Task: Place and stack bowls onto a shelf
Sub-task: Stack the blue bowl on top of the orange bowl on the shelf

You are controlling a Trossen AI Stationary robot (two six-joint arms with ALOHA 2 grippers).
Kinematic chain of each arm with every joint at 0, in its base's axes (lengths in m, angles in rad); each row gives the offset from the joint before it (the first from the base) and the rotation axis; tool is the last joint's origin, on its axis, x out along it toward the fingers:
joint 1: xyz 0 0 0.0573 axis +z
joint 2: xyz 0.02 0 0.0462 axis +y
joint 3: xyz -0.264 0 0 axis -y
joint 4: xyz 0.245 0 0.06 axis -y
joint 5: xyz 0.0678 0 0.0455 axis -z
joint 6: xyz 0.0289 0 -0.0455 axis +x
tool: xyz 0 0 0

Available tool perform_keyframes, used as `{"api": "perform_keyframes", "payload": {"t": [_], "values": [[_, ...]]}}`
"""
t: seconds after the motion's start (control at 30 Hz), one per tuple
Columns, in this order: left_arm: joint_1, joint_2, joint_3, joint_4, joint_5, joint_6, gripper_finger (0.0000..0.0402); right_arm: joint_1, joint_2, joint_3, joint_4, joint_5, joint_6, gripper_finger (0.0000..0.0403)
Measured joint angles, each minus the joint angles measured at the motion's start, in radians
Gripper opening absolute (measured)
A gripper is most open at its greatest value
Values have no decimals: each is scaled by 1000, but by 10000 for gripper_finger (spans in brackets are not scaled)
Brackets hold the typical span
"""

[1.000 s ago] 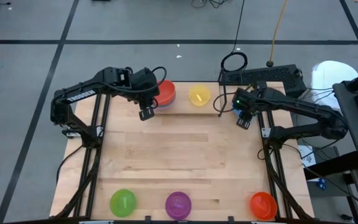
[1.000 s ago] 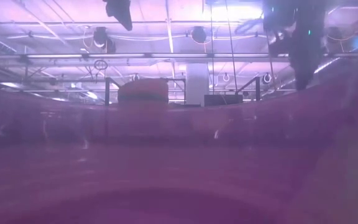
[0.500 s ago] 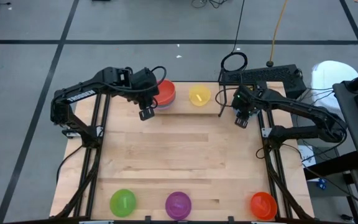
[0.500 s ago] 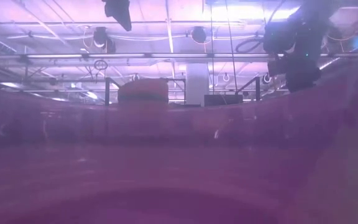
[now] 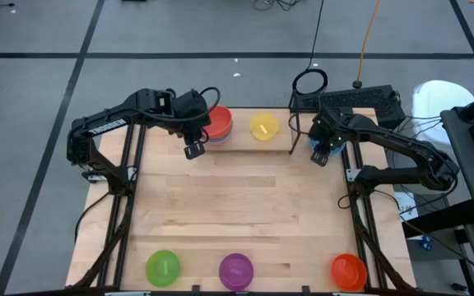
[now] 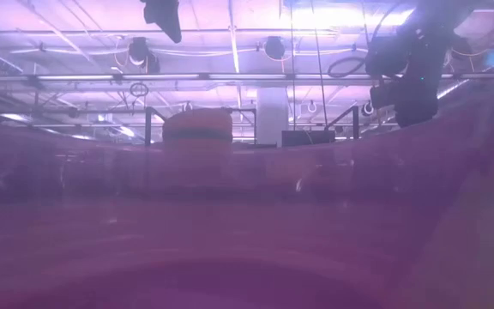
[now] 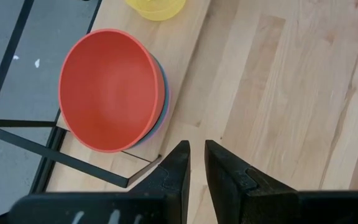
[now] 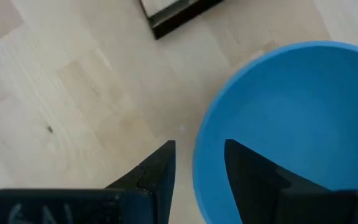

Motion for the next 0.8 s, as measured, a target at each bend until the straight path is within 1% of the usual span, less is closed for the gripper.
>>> {"api": "perform_keyframes", "payload": {"t": [0.2, 0.47, 0.63, 0.73, 0.8], "values": [[0, 0, 0, 0, 0, -3, 56, -1, 13, 0, 4, 10, -13, 130], [0, 0, 0, 0, 0, -2, 56, -1, 90, 0, 31, 15, -15, 130], [0, 0, 0, 0, 0, -2, 56, -1, 131, 0, 96, 97, -22, 130], [0, 0, 0, -5, 0, -2, 56, -10, 152, 0, 107, 95, -23, 125], [0, 0, 0, -8, 0, -2, 56, -18, 166, 0, 108, 94, -23, 112]]}}
